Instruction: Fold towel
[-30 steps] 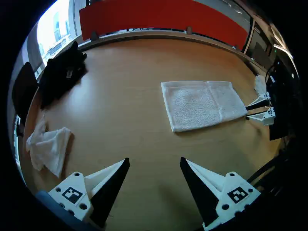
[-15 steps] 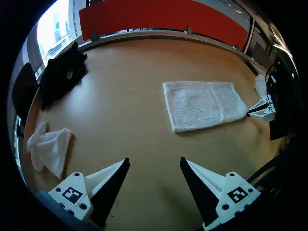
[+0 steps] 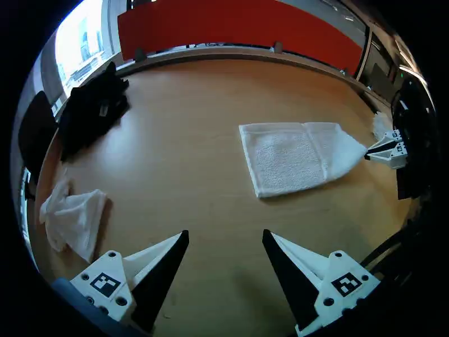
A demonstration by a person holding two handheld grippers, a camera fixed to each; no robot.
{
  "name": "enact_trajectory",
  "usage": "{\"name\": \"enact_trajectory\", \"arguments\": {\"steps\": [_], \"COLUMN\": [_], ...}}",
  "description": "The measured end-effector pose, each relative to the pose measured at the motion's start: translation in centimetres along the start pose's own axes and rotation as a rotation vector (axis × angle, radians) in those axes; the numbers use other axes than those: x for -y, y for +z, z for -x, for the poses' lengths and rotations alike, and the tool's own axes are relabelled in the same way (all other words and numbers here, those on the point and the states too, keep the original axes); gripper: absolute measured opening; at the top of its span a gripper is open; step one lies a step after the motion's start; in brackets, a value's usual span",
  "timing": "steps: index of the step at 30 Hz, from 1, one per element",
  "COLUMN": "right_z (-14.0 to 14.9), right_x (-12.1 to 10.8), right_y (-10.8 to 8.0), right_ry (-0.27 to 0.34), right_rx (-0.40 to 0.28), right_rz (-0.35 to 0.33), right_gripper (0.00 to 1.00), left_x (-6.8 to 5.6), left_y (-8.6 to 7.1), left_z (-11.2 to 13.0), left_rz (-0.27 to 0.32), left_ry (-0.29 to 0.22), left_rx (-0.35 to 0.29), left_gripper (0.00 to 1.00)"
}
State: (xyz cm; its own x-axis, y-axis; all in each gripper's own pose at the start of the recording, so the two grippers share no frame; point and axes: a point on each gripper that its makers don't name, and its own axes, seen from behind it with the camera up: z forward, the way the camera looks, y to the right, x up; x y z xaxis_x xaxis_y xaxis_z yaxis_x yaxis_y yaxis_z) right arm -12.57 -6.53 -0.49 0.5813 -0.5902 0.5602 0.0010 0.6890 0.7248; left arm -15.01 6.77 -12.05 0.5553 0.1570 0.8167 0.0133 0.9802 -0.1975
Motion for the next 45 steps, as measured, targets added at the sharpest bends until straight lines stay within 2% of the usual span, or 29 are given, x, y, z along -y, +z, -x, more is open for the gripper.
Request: {"name": "enact_trajectory", "arguments": {"steps": [16, 32, 36, 45], "right_z": [-6.7, -9.2, -9.2, -9.1], "right_x": [-0.8, -2.2, -2.3, -1.9], "right_y": [-4.3, -8.5, -8.9, -8.4], "right_ry": [-0.068, -0.111, -0.121, -0.133], "right_rx": [-0.104, -0.152, -0.152, -0.152], "right_rz": [0.054, 0.11, 0.113, 0.099], "right_gripper": [0.04, 0.04, 0.04, 0.04], "left_x": [0.1, -0.1, -0.2, -0.5], "left_y": [-0.5, -0.7, -0.7, -0.7], "left_z": [-1.1, -1.4, -1.4, -1.9], "left_rz": [-0.003, -0.003, -0.002, 0.002], "left_ry": [-0.005, -0.005, -0.005, -0.003], "left_rx": [-0.027, -0.038, -0.04, -0.047], "left_gripper": [0.97, 0.98, 0.98, 0.98]}}
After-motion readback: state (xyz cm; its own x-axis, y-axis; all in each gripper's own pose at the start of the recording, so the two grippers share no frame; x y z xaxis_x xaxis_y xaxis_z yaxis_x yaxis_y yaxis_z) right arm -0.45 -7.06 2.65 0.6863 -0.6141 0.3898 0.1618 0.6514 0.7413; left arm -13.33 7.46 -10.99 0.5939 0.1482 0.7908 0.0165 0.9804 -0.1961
